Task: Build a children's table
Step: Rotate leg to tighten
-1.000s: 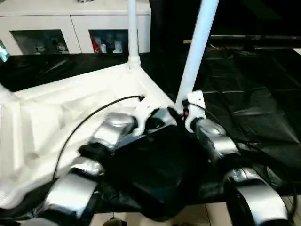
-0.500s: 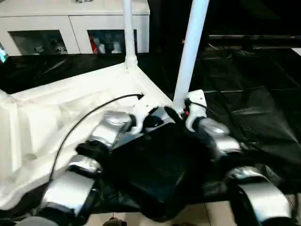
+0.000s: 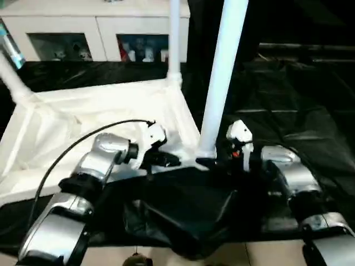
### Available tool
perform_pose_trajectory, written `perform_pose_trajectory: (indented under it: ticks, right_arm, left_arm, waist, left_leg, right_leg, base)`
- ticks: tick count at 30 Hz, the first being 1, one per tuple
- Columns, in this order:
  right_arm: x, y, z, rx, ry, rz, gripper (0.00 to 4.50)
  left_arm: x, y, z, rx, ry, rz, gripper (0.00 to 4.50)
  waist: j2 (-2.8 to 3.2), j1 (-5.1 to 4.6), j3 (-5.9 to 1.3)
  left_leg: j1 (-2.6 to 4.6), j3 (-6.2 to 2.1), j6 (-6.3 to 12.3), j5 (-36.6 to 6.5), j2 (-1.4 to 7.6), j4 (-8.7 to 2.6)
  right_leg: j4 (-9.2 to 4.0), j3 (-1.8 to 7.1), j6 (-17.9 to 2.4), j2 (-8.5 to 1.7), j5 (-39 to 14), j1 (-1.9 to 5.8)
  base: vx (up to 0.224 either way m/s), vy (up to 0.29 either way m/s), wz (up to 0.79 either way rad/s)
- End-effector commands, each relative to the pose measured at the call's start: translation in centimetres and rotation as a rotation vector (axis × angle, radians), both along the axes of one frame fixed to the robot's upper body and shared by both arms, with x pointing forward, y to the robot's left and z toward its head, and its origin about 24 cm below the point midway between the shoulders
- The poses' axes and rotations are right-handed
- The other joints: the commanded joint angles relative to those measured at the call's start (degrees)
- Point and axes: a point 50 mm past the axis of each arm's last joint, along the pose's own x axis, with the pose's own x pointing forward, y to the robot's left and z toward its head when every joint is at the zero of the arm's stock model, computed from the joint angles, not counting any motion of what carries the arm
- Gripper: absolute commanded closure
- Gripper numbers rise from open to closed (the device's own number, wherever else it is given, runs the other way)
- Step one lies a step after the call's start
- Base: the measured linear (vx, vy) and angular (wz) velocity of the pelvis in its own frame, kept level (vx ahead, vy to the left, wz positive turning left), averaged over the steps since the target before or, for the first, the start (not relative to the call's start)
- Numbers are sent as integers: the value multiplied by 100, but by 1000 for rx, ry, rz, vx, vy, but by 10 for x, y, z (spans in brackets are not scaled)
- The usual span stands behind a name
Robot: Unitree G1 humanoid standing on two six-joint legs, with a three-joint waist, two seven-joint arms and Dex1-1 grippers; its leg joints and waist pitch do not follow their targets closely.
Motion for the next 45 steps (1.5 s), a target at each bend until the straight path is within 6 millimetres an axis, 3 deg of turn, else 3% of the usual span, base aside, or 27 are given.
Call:
perform_pose_trajectory:
  ticks: [1,9,17,20,23,26,29,30,33,36,37,39,45]
  right_arm:
    - [-5,9,2,21,8,72,117]
    - [-8,13,3,37,40,105,169]
    - [-9,13,-7,25,55,31,178]
    - [6,11,-19,-7,31,-239,178]
    - [18,15,-27,33,64,-497,178]
    - [27,22,-31,69,98,-714,178]
    - [32,36,-33,119,138,-844,178]
    - [33,46,-31,131,140,-855,178]
    - [35,69,-26,135,124,-824,178]
    - [35,84,-18,122,54,-677,178]
    - [35,84,-16,115,35,-648,178]
    - [36,80,-11,137,15,-588,122]
    - [33,63,-4,120,-44,-423,99]
  left_arm:
    - [2,-10,17,-61,-56,-58,450]
    - [0,-8,19,-62,-45,-66,450]
    - [3,-12,19,-73,-57,-10,450]
    - [15,-19,19,-74,-99,126,450]
    - [23,-29,18,-61,-116,215,450]
    - [30,-41,17,-56,-123,308,450]
    - [36,-53,18,-64,-131,409,450]
    - [38,-59,19,-67,-139,427,450]
    - [38,-71,21,-71,-161,422,450]
    - [38,-73,22,-75,-170,397,450]
    - [38,-72,22,-77,-169,397,450]
    - [38,-66,22,-71,-170,384,450]
    - [33,-56,23,-75,-183,277,450]
  waist:
    - [-26,-10,-452]
    - [-31,13,-463]
    - [-25,11,-460]
    - [-28,-37,-456]
    - [-26,-106,-447]
    - [1,-199,-470]
    - [1,-219,-477]
    - [-7,-204,-479]
    - [-7,-204,-486]
    - [-37,-196,-472]
    - [-33,-197,-469]
    - [-38,-195,-475]
    - [-55,-164,-476]
  left_leg:
    - [187,-103,292,-1151,214,-368]
    - [174,-101,285,-1027,207,-365]
    - [181,-105,227,-1092,202,-369]
    - [187,-109,103,-1108,186,-370]
    - [190,-132,13,-1203,168,-390]
    - [177,-131,3,-1081,157,-384]
    - [184,-114,49,-1014,144,-366]
    - [168,-115,98,-990,140,-366]
    - [159,-113,173,-911,143,-361]
    - [159,-109,237,-991,143,-362]
    - [158,-110,245,-974,146,-366]
    - [153,-104,294,-932,140,-355]
    - [150,-96,465,-847,154,-339]
  right_leg:
    - [-399,262,-1296,-476,-1099,265]
    - [-377,258,-1277,-474,-954,264]
    - [-401,258,-1216,-477,-1126,257]
    - [-414,266,-1204,-489,-1219,227]
    - [-442,258,-1143,-493,-1433,256]
    - [-417,261,-1208,-473,-1104,270]
    - [-407,268,-1284,-469,-863,264]
    - [-405,260,-1290,-470,-807,294]
    - [-385,259,-1316,-470,-636,295]
    - [-405,260,-1280,-486,-800,306]
    - [-403,260,-1278,-485,-794,306]
    - [-392,260,-1298,-477,-706,318]
    - [-378,246,-1360,-468,-576,327]
  base:
    - [0,0,0]
    - [0,0,0]
    - [0,0,0]
    - [0,0,0]
    - [0,0,0]
    - [0,0,0]
    - [0,0,0]
    - [0,0,0]
    - [0,0,0]
    - [0,0,0]
    - [0,0,0]
    - [0,0,0]
    - [0,0,0]
